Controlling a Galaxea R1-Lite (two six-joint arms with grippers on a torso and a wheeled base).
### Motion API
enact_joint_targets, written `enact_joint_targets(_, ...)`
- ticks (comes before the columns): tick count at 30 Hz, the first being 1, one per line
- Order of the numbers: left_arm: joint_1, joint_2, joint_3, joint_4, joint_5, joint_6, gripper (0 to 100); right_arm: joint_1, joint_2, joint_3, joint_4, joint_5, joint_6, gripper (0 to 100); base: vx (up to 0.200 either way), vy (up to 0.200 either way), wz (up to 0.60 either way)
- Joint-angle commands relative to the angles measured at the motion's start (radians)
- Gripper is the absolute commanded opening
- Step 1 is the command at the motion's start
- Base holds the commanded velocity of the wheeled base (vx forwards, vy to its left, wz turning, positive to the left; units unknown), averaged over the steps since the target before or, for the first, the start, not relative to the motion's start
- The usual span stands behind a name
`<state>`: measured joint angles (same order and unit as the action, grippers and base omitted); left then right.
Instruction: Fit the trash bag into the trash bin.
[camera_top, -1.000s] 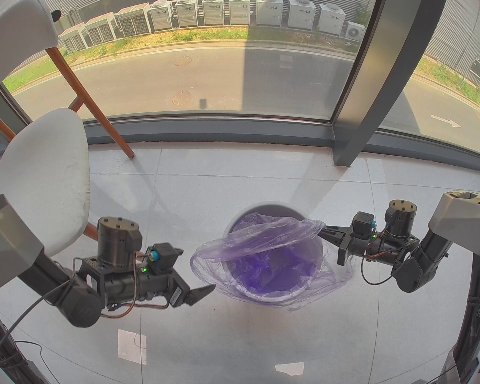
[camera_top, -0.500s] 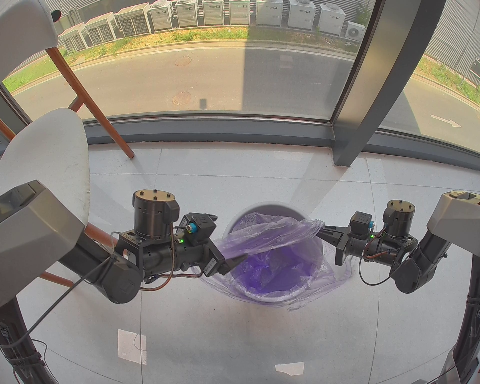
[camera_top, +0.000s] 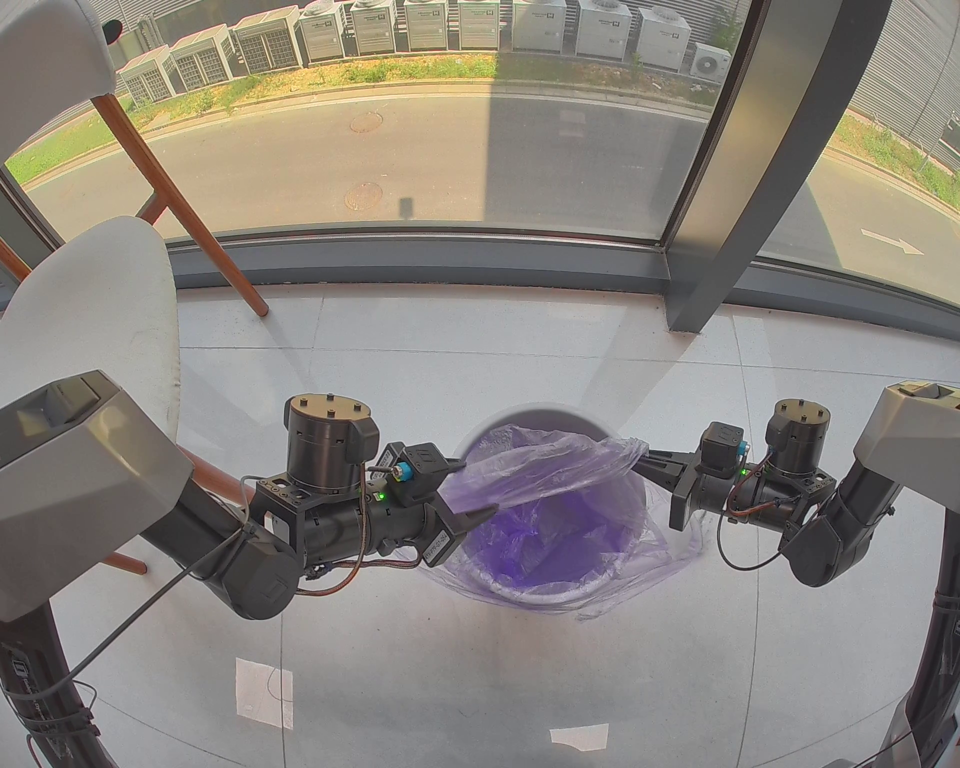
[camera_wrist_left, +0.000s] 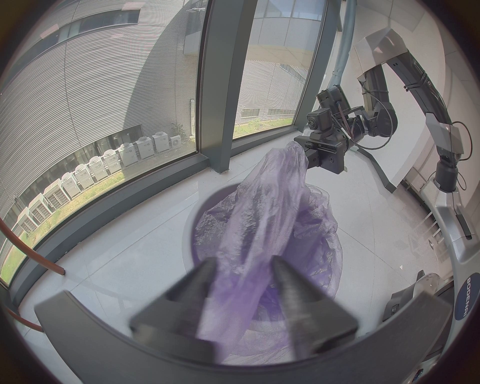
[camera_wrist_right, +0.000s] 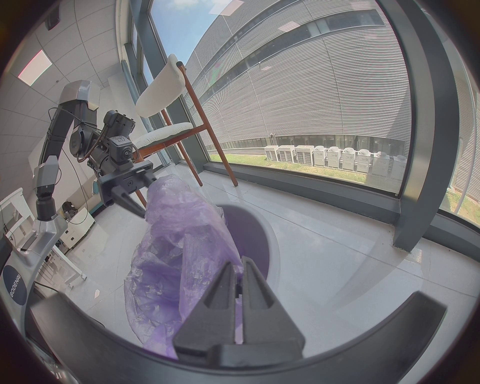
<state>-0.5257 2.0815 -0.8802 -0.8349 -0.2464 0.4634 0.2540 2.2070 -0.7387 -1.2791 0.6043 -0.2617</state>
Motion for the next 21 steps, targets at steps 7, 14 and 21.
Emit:
enact_joint_targets(7,0.036,0.006,-0.036,0.000,0.025,-0.034,0,-0.012,0.011,-0.076,0.001,-0.008,0.030,0,0.000,0.000,0.00)
enact_joint_targets(14,0.058,0.008,-0.097,-0.012,0.056,-0.103,0,-0.024,0.037,-0.159,0.004,-0.011,0.070,0,0.000,0.000,0.00)
enact_joint_targets(21,0.055,0.072,-0.230,-0.010,0.085,-0.177,0,-0.022,0.072,-0.255,0.018,-0.011,0.102,0,0.000,0.000,0.00)
